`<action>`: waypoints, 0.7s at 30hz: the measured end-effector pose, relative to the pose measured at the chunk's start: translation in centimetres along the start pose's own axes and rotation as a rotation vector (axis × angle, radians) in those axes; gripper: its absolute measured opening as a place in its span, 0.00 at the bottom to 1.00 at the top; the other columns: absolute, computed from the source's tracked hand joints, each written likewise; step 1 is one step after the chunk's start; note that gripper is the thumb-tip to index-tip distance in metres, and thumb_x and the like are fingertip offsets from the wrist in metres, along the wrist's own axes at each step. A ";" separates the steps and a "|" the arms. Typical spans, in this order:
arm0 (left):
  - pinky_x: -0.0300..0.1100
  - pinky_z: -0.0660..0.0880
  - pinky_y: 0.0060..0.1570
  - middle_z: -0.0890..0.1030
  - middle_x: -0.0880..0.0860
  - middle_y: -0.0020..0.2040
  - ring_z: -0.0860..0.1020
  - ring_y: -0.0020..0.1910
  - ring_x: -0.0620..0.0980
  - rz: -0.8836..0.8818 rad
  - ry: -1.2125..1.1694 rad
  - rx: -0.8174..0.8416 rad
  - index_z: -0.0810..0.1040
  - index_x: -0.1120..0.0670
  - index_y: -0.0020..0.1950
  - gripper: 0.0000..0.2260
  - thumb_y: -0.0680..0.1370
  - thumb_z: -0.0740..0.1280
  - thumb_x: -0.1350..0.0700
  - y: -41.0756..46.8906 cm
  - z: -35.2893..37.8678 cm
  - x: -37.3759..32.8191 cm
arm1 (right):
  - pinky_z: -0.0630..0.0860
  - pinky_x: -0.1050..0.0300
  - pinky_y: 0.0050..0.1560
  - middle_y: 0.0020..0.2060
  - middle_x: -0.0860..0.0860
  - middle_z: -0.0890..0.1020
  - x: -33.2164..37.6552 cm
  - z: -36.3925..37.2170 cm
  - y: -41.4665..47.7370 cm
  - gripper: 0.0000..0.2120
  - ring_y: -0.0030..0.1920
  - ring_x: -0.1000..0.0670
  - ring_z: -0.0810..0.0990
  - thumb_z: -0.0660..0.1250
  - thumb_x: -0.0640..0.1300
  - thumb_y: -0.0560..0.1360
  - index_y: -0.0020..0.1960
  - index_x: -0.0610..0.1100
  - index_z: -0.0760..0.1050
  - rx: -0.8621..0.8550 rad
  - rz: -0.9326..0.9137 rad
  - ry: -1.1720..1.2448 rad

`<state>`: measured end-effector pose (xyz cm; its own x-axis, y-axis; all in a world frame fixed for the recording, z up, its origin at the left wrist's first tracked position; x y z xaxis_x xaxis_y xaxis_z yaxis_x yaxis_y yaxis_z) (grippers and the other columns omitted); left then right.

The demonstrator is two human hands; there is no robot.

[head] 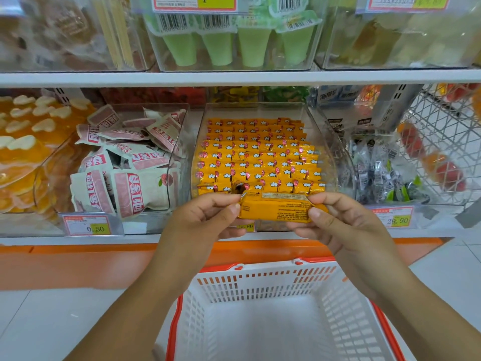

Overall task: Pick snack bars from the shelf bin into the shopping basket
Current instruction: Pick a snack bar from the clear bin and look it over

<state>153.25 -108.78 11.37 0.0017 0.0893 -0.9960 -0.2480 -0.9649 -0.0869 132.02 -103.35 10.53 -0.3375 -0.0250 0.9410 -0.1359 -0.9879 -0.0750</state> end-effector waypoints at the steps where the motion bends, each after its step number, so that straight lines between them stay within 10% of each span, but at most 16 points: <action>1: 0.36 0.81 0.41 0.87 0.52 0.44 0.86 0.43 0.49 0.002 -0.005 0.005 0.82 0.50 0.51 0.09 0.78 0.66 0.62 0.0 0.0 0.0 | 0.82 0.60 0.40 0.49 0.38 0.85 0.1 0.1 0.0 0.14 0.45 0.38 0.86 0.74 0.45 0.61 0.47 0.44 0.81 0.005 -0.001 0.014; 12: 0.36 0.81 0.44 0.87 0.50 0.47 0.85 0.48 0.47 -0.004 0.011 0.099 0.79 0.45 0.55 0.15 0.76 0.68 0.64 -0.1 -0.5 -0.5 | 0.83 0.57 0.45 0.39 0.37 0.79 0.2 -0.3 0.1 0.26 0.51 0.36 0.84 0.70 0.33 0.61 0.59 0.38 0.75 0.083 0.078 0.149; 21: 0.32 0.78 0.39 0.85 0.48 0.38 0.85 0.42 0.51 0.057 -0.030 0.030 0.83 0.46 0.34 0.02 0.66 0.71 0.53 -0.1 -0.1 0.1 | 0.82 0.58 0.42 0.33 0.47 0.81 0.0 -0.3 0.5 0.12 0.45 0.40 0.86 0.80 0.50 0.59 0.36 0.47 0.80 0.012 0.001 0.115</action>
<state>153.39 -108.68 11.26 -0.0426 0.0418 -0.9982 -0.2755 -0.9609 -0.0285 131.69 -103.76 10.36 -0.4421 -0.0091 0.8969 -0.1244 -0.9897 -0.0714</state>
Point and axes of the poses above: each hand's wrist, its own y-axis towards the middle knuckle, its own z-axis out of the palm, x = y × z, the point moved 1 cm from there along y, towards the middle knuckle
